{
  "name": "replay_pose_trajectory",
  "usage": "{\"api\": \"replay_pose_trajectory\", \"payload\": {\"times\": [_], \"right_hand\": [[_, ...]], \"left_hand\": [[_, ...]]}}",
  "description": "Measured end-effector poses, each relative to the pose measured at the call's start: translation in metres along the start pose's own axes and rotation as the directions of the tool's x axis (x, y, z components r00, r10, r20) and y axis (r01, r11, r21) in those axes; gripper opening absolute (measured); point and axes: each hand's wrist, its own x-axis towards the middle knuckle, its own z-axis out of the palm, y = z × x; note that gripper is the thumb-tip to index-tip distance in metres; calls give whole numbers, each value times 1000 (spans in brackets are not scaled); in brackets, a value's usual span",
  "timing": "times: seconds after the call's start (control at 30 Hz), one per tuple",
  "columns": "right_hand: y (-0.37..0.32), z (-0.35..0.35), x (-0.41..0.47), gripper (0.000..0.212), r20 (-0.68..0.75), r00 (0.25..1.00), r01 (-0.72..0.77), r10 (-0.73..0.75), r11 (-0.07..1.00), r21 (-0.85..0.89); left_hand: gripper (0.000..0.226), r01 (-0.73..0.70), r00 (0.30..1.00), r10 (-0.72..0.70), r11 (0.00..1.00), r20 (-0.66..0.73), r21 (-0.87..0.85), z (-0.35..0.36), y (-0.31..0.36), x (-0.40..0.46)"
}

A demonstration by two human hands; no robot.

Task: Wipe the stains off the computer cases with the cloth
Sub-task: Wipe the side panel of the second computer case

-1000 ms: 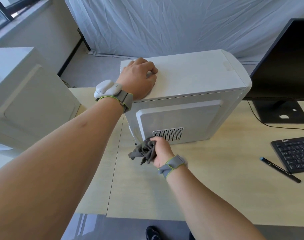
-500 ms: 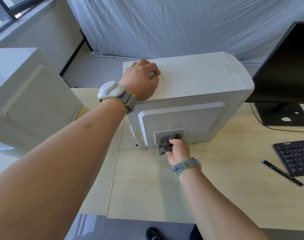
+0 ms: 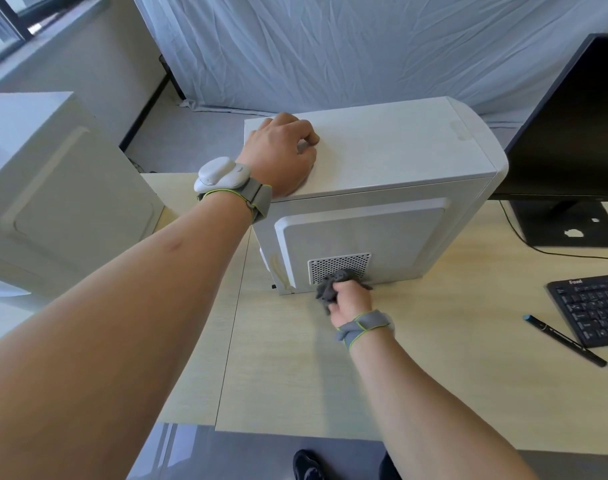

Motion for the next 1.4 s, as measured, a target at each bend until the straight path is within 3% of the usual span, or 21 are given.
{"api": "replay_pose_trajectory", "payload": {"times": [0.07, 0.13, 0.2, 0.27, 0.37, 0.43, 0.53, 0.63, 0.67, 0.73, 0.77, 0.8, 0.83, 0.87, 0.9, 0.97, 1.1, 1.3, 1.4], "right_hand": [[17, 17, -11, 18, 167, 986, -14, 13, 1000, 2], [19, 19, -19, 19, 197, 979, 32, -45, 997, 69], [9, 5, -20, 17, 118, 988, 78, -104, 976, 206], [-6, -14, -18, 14, -65, 989, 149, -135, 936, 318], [-30, -34, -7, 9, -334, 913, 338, -234, 893, 298], [-35, -31, -3, 10, -356, 888, 399, -291, 873, 281], [-23, -6, -10, 19, -256, 922, 353, -290, 901, 253], [5, 13, -9, 20, -153, 981, 168, -119, 915, 368], [15, 17, -2, 29, -135, 989, 107, -59, 919, 380], [27, 17, 15, 40, -121, 993, 31, -9, 982, 188], [36, 22, 17, 39, -100, 993, 44, -60, 987, -153], [44, 28, 24, 39, -63, 987, 105, -148, 889, -445], [49, 31, 25, 34, -29, 997, 62, -78, 927, -369], [46, 35, 23, 25, 8, 997, -77, 77, 997, 4], [42, 35, 24, 21, 112, 982, -178, 154, 952, 250], [42, 37, 16, 37, 220, 963, -232, 156, 895, 381], [26, 30, 8, 36, 224, 964, -226, 142, 880, 418], [-45, -18, -17, 17, 154, 978, -191, 138, 888, 419], [-77, -47, -15, 43, 103, 992, -122, 79, 844, 523]], "left_hand": [[26, 4, 1000, -4, 1000, 0, -5, 0, -1, 0], [26, 6, 1000, -6, 1000, -1, -9, 0, -1, 0], [26, 7, 1000, -7, 1000, -3, -22, 0, -2, 1], [26, 6, 1000, -6, 1000, -7, -27, 0, -2, 2], [26, 7, 1000, -7, 1000, -10, -26, 2, -2, 1], [26, 6, 1000, -6, 1000, -9, -20, 2, -2, 1], [26, 8, 1000, -8, 1000, -12, -13, 2, -2, 2], [26, 4, 1000, -4, 1000, -6, -14, 2, -2, 1], [26, 6, 1000, -6, 1000, -3, -12, 2, -2, 1], [26, 8, 1000, -8, 1000, -8, -16, 1, -2, 0], [25, 9, 1000, -9, 1000, -8, -14, 2, -3, 0], [25, 8, 1000, -8, 1000, -9, -8, 2, -2, 0], [25, 7, 1000, -7, 1000, -10, -3, 2, -2, 0], [25, 4, 1000, -4, 1000, -11, -4, 2, -1, 0], [25, 4, 1000, -4, 1000, -12, -3, 2, -2, 0], [25, 3, 1000, -3, 1000, -19, -5, 2, -2, 1], [25, 0, 1000, -1, 1000, -20, -17, 3, -2, 1], [26, -6, 1000, 5, 1000, -22, -21, 3, -2, 1], [27, -10, 1000, 9, 1000, -21, -15, 2, -2, 0]]}}
